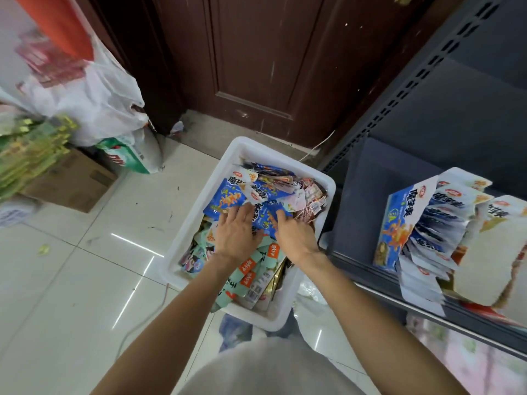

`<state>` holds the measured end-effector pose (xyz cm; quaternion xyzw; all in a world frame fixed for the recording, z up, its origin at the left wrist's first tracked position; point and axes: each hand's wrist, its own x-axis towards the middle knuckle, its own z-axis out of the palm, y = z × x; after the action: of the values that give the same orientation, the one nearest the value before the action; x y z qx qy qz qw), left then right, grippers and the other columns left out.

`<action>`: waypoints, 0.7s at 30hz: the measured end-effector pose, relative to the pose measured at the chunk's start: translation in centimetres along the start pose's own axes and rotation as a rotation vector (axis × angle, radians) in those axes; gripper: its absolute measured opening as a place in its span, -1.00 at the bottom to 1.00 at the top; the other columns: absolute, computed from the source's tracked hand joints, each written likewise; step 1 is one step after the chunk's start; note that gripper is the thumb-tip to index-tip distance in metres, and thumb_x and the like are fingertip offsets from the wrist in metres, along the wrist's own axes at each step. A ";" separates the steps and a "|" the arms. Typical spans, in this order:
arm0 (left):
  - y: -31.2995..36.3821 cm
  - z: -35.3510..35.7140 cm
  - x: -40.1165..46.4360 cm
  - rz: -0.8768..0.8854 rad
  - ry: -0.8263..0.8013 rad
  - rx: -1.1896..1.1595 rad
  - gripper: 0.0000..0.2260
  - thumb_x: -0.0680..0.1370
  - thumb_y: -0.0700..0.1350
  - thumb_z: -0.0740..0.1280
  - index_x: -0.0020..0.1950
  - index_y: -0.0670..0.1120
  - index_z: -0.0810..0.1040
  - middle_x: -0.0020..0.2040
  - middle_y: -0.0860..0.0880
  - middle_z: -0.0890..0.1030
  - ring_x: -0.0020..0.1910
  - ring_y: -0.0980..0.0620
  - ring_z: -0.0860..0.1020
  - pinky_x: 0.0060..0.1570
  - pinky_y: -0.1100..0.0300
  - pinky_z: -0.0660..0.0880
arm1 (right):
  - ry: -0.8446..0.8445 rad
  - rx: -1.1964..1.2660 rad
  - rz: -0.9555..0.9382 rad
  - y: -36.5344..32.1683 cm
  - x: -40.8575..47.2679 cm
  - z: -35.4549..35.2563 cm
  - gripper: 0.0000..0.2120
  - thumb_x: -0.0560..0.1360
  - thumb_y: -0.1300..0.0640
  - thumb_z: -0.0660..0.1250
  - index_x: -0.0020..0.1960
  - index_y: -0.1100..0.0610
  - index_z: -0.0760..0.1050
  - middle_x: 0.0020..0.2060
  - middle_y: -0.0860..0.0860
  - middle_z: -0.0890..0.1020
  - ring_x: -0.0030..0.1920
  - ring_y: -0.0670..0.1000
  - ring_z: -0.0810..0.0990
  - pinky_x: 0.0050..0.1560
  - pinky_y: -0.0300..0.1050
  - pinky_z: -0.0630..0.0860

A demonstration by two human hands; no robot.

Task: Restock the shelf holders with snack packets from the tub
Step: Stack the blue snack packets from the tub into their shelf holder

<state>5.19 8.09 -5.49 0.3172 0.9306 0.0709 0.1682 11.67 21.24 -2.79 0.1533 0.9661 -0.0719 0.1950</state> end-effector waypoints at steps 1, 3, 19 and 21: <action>0.0 0.1 -0.1 0.005 -0.002 0.018 -0.47 0.59 0.19 0.09 0.49 -0.04 0.23 0.47 0.03 0.28 0.44 -0.02 0.20 0.40 -0.01 0.13 | 0.009 0.055 0.030 0.0 -0.7 -0.2 -0.73 0.62 0.18 0.10 0.29 0.19 0.24 -0.04 0.16 0.64 -0.07 0.20 0.64 -0.18 0.04 0.49; -0.3 0.3 -0.8 0.055 0.009 0.072 -0.52 0.60 0.18 0.02 0.45 -0.02 0.30 0.44 0.06 0.34 0.42 0.00 0.24 0.39 -0.02 0.12 | 0.037 0.217 0.166 0.6 -1.9 -0.8 -0.68 0.60 0.13 0.15 0.33 0.15 0.23 -0.06 0.19 0.63 -0.07 0.25 0.62 -0.17 0.06 0.47; 0.2 -0.9 -1.8 -0.045 -0.182 -0.120 -0.14 0.34 0.12 0.50 0.51 0.07 0.10 0.40 -0.12 0.24 0.36 -0.16 0.17 0.37 0.00 0.22 | 0.259 1.413 0.544 4.4 -8.0 -1.3 -0.89 0.56 0.22 0.30 0.02 0.10 0.37 -0.11 0.02 0.62 -0.13 0.02 0.62 -0.10 0.04 0.58; -0.2 -1.5 -1.9 -0.014 -0.234 -0.075 -0.13 0.29 0.07 0.53 0.49 0.12 0.15 0.39 -0.10 0.19 0.37 -0.14 0.13 0.38 -0.01 0.23 | 0.279 1.447 0.555 4.8 -8.3 -1.3 -0.88 0.56 0.22 0.30 -0.01 0.07 0.36 -0.10 0.02 0.63 -0.14 0.00 0.63 -0.18 -0.07 0.60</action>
<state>5.96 6.73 -3.66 0.3106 0.9034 0.0667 0.2880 20.01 23.80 1.29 0.4855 0.6213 -0.6115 -0.0656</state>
